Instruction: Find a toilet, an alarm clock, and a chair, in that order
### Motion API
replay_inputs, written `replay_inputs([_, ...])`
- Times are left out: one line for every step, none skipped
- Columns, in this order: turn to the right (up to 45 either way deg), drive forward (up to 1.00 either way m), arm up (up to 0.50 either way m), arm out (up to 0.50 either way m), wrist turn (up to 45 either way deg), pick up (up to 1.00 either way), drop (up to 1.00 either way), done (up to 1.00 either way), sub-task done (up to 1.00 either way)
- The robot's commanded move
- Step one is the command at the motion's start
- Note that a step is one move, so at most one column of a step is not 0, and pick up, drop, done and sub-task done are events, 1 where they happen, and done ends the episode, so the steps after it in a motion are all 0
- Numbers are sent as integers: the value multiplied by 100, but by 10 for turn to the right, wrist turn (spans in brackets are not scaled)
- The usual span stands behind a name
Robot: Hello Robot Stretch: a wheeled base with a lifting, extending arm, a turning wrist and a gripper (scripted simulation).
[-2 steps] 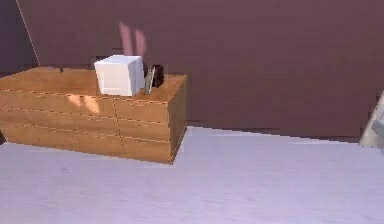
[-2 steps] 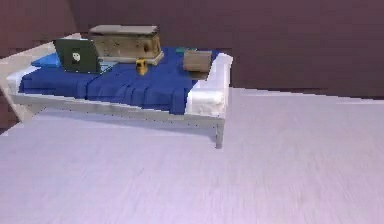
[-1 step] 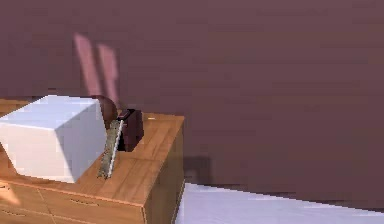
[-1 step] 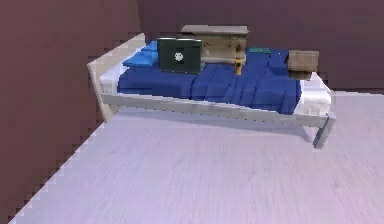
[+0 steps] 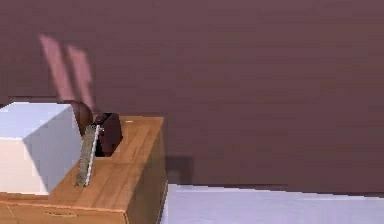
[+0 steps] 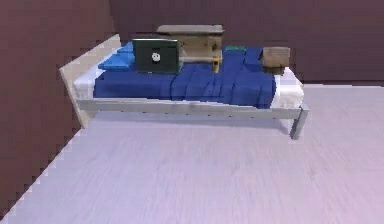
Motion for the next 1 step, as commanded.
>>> replay_inputs([0, 15, 0, 0, 0, 0, 0, 0, 0])
